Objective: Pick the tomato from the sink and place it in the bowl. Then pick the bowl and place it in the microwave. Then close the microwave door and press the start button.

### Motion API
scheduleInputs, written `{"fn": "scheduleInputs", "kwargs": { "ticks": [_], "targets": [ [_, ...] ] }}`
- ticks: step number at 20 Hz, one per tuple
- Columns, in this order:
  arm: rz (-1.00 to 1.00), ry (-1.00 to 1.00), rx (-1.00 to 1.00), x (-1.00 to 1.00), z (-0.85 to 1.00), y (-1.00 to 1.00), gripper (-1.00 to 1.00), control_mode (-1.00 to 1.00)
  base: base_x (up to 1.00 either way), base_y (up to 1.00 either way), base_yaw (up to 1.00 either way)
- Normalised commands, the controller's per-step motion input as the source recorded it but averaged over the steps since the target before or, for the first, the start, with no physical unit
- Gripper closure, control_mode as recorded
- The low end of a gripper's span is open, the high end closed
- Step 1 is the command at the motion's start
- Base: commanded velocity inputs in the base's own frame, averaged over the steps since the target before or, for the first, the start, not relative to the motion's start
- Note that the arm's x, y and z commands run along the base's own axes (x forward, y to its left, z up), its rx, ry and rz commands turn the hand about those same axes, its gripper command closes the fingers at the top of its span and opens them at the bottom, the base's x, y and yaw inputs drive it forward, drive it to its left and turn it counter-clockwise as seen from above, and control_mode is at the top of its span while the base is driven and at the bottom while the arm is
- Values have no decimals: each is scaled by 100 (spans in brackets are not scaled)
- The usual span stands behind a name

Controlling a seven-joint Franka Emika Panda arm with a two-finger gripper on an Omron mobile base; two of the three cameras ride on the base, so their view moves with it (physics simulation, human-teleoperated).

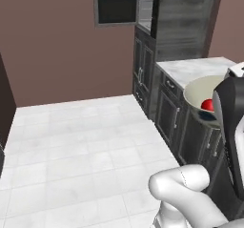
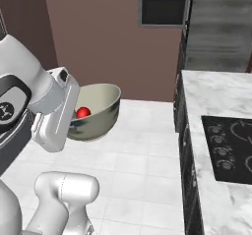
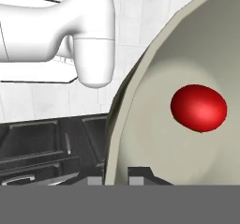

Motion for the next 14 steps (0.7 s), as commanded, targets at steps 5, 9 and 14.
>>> {"fn": "scheduleInputs", "kwargs": {
  "ticks": [5,9,14],
  "targets": [
    [0,0,0,0,0,0,100,100,100,7,-3],
    [0,0,0,0,0,0,100,100,100,2,0],
    [0,0,0,0,0,0,100,100,100,0,0]
  ]
}}
